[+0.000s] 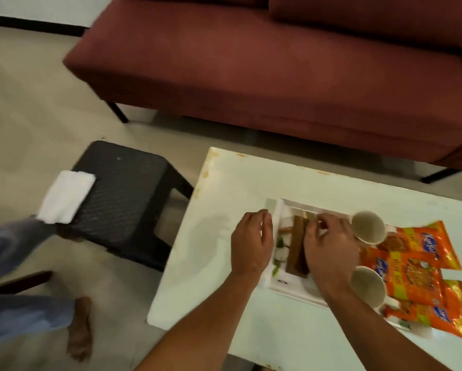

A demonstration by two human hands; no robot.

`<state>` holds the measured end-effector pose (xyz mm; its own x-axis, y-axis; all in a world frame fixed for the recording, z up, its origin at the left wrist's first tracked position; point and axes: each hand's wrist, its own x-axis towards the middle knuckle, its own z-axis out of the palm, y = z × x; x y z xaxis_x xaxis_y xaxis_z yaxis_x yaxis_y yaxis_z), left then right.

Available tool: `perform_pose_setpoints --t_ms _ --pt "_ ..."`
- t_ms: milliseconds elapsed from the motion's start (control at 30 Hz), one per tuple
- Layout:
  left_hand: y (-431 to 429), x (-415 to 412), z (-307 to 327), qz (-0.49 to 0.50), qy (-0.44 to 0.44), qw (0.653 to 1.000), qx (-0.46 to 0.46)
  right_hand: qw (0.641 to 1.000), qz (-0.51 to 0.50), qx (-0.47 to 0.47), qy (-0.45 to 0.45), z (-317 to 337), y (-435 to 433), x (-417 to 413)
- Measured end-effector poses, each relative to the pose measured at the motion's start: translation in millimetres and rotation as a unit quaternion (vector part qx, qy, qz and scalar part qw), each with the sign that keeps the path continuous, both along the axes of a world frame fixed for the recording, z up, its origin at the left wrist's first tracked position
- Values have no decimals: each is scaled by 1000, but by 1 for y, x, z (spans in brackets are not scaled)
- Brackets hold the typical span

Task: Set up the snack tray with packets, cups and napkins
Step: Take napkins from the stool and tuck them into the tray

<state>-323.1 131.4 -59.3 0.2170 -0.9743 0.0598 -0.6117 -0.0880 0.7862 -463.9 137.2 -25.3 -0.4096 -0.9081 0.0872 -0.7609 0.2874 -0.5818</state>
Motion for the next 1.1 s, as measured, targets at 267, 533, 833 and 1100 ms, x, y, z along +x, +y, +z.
perform_pose_setpoints --t_ms 267,533,833,1100 --pt "-55 177 35 218 -41 975 7 972 166 45 -159 20 -62 175" --pt "-57 385 17 354 -102 927 75 886 218 270 -308 -9 -84 367" --pt "-59 504 -34 322 -115 915 214 842 165 374 -353 -45 -96 493" --pt "-87 529 -59 266 -62 923 272 866 89 350 -344 -60 -116 537"
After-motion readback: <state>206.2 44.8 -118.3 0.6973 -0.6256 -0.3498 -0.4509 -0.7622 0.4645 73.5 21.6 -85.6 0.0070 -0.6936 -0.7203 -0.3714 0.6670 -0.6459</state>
